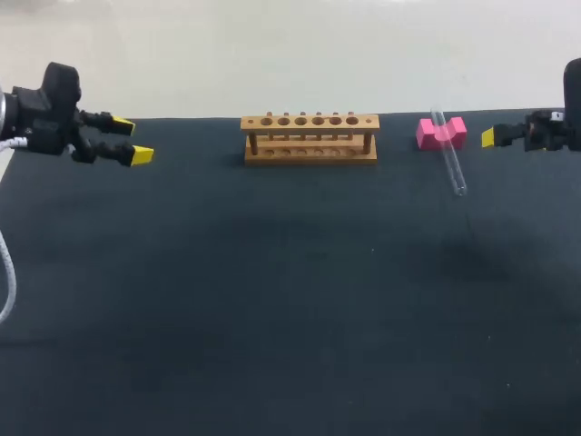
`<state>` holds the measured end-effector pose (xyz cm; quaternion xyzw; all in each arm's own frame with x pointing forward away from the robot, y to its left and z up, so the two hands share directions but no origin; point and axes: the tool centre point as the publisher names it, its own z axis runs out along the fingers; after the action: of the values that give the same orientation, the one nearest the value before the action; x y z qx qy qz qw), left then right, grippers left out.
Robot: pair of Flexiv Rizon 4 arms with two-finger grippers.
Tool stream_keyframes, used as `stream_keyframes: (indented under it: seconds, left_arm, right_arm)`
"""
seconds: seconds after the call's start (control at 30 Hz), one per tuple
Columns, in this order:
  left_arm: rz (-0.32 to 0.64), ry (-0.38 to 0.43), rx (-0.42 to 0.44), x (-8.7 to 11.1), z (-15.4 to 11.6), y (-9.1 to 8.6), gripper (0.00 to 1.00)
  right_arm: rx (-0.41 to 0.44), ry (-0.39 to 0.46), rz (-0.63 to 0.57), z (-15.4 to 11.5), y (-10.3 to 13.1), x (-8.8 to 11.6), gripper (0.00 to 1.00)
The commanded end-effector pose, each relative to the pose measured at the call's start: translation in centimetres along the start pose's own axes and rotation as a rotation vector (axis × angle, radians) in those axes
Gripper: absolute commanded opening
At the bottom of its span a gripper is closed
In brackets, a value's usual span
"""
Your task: Grasp the test tube, adjust it, and insert it.
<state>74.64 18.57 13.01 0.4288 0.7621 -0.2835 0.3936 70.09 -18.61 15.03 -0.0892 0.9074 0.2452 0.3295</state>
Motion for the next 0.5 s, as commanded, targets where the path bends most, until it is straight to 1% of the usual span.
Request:
stream_keyframes:
  seconds: [0.03, 0.13, 0.27, 0.4, 0.5]
  left_arm:
    - [0.111, -0.109, 0.235, 0.1, 2.6, 2.0, 1.0]
    - [0.157, -0.125, 0.247, -0.3, 3.7, 2.6, 1.0]
    - [0.168, -0.13, 0.255, -0.8, 5.1, 3.2, 1.0]
    - [0.157, -0.135, 0.251, -1.0, 6.3, 3.8, 1.0]
    - [0.146, -0.139, 0.246, -1.1, 6.7, 3.8, 1.0]
  right_arm:
    - [0.004, 0.0, 0.0, 0.0, 0.1, 0.0, 1.0]
    - [0.004, 0.0, 0.0, 0.0, 0.1, 0.0, 1.0]
    - [0.004, 0.0, 0.0, 0.0, 0.1, 0.0, 1.0]
    - [0.004, 0.0, 0.0, 0.0, 0.1, 0.0, 1.0]
    - [0.004, 0.0, 0.0, 0.0, 0.1, 0.0, 1.0]
